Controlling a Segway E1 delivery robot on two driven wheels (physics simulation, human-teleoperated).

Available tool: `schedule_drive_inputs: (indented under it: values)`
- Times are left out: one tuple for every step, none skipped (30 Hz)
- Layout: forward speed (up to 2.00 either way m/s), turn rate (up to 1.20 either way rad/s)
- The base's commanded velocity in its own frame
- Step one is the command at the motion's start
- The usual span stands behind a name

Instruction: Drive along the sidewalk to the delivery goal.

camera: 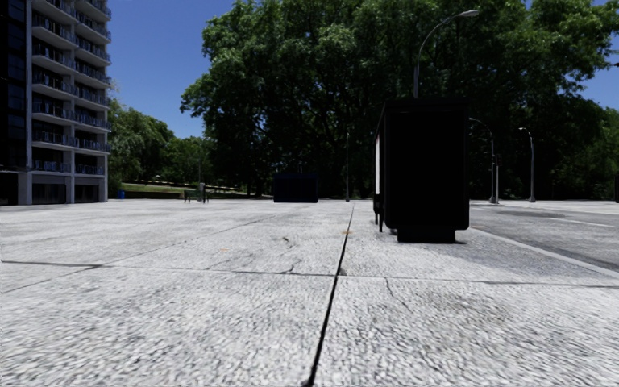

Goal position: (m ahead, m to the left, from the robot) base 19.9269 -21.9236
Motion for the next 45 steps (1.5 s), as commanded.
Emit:
schedule_drive_inputs:
  values:
    - [2.00, 0.00]
    - [2.00, 0.00]
    - [2.00, 0.00]
    - [2.00, 0.00]
    - [2.00, 0.00]
    - [2.00, 0.00]
    - [2.00, 0.00]
    - [2.00, 0.00]
    - [2.00, 0.00]
    - [2.00, 0.00]
    - [2.00, 0.00]
    - [2.00, 0.00]
    - [2.00, 0.00]
    - [2.00, 0.00]
    - [2.00, 0.00]
    - [2.00, 0.00]
    - [2.00, 0.00]
    - [2.00, 0.00]
    - [2.00, 0.00]
    - [2.00, 0.00]
    - [2.00, 0.00]
    - [2.00, 0.00]
    - [2.00, 0.00]
    - [2.00, 0.00]
    - [2.00, 0.00]
    - [2.00, 0.00]
    - [2.00, 0.00]
    - [2.00, 0.00]
    - [2.00, 0.00]
    - [2.00, 0.00]
    - [2.00, 0.00]
    - [2.00, 0.00]
    - [2.00, 0.00]
    - [2.00, 0.00]
    - [2.00, 0.00]
    - [2.00, 0.00]
    - [2.00, 0.00]
    - [2.00, 0.00]
    - [2.00, 0.00]
    - [2.00, 0.00]
    - [2.00, 0.00]
    - [2.00, 0.00]
    - [2.00, 0.00]
    - [2.00, 0.00]
    - [2.00, 0.00]
